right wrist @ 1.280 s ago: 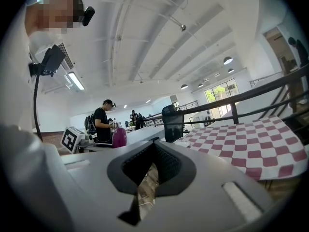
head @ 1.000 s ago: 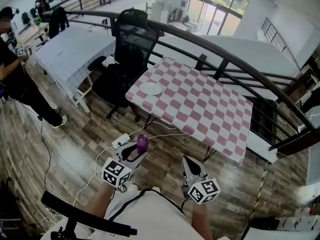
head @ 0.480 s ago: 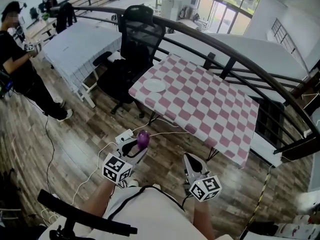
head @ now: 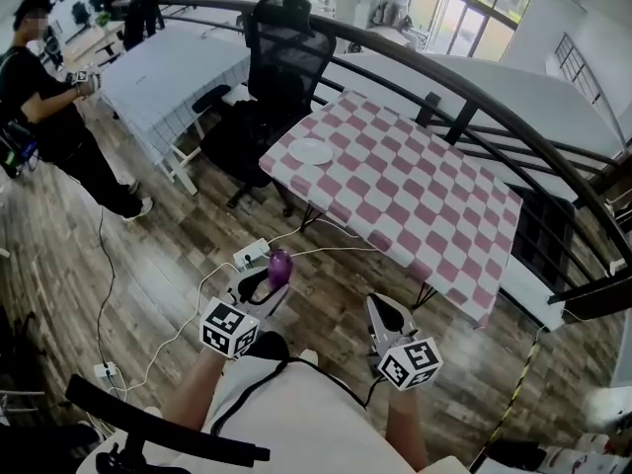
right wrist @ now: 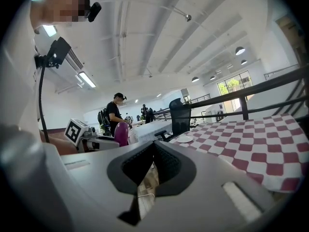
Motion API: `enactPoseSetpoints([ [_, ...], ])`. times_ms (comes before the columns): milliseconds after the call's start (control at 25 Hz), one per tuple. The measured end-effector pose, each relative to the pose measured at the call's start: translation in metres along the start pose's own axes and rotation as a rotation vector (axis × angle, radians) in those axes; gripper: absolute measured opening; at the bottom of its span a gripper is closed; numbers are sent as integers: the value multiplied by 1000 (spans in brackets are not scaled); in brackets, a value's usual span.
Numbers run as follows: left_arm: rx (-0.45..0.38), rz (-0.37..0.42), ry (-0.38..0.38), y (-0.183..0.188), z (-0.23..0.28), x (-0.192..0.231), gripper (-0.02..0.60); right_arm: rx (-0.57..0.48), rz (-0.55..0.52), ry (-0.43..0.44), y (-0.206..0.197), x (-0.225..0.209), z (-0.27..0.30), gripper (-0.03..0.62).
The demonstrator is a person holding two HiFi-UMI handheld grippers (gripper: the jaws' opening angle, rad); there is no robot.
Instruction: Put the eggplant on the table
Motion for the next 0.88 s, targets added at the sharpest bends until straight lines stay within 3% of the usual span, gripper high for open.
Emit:
enactPoseSetpoints([
  [400,4,-23,40,-2,-4,4,189,25,25,28,2,-7,5,6],
  [880,1,-5,6,-3,19,31,189,25,13,13,8,-10,37,6],
])
Point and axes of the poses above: the fingertips, and each gripper's own axes: z forward along the fingers, x to its left, y out of its top, the point moved 4 cm from there along -z, backward along the fingers, and after that the axes turned 12 degrees about z, right-handed, at the moved point
